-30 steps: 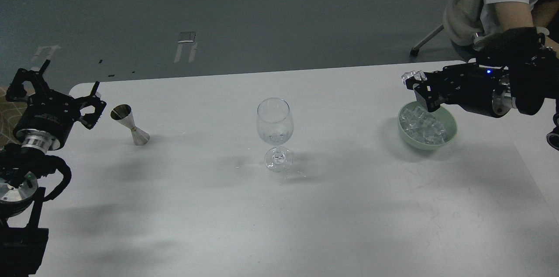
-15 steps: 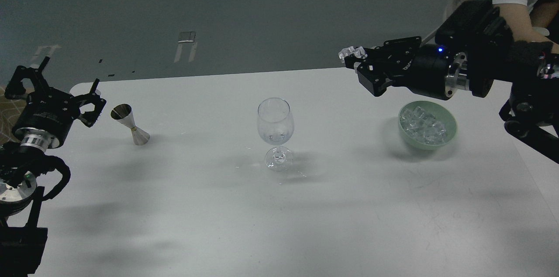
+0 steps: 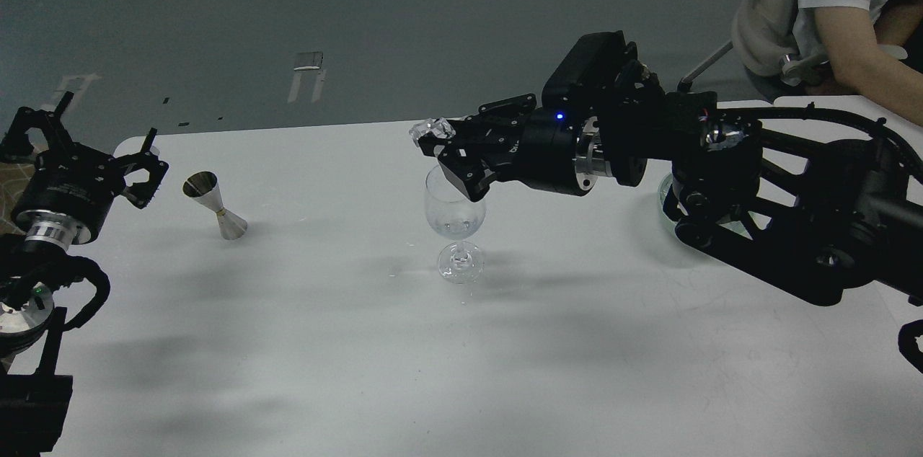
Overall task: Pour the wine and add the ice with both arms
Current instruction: 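Carry the ice with the right gripper over the wine glass, then open the right gripper to drop the ice into the glass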
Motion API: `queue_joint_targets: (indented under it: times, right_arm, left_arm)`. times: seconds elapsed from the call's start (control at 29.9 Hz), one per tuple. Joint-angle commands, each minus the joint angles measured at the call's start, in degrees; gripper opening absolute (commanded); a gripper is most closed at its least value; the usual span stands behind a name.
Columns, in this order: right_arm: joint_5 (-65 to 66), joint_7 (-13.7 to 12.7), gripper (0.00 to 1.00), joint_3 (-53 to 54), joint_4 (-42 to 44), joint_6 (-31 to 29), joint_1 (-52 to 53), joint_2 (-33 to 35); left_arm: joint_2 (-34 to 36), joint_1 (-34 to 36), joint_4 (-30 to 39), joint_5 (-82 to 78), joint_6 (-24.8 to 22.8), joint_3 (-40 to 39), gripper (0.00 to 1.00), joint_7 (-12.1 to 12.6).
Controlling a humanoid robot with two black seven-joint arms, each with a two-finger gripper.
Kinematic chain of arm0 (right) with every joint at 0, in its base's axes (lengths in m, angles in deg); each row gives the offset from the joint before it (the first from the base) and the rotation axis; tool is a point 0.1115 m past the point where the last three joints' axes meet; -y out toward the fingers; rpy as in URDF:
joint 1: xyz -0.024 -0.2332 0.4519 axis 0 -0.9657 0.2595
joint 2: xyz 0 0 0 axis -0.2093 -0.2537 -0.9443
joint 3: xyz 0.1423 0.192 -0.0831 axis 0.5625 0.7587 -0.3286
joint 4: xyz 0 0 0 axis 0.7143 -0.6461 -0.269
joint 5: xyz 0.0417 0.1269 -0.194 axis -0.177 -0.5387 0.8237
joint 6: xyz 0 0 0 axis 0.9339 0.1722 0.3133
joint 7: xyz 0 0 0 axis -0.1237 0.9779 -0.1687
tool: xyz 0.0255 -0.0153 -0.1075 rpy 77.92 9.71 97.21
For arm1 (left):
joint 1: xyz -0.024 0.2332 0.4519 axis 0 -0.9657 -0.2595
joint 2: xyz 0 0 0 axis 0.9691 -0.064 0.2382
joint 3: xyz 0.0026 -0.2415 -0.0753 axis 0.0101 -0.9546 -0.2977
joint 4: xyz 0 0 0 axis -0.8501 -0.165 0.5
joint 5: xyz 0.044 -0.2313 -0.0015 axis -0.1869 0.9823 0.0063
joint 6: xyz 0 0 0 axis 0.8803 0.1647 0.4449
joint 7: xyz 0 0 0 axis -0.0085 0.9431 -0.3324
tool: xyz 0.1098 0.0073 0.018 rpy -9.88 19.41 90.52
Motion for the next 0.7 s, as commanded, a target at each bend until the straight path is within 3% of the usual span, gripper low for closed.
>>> queue_joint_targets:
  times: [0.0,0.67]
  right_arm:
    - [0.10,-0.72,0.00,-2.26,1.77,-0.01,1.54,-0.95]
    - [-0.16,-0.81,0.00,-2.88,1.60,-0.01,1.10,0.55]
  left_arm:
    - [0.08,-0.09,-0.02,0.00,-0.17,-0.10,0.98,-0.09]
    - [0.17,-0.09,-0.28,0.09,-0.61,-0.01,0.98,-0.09]
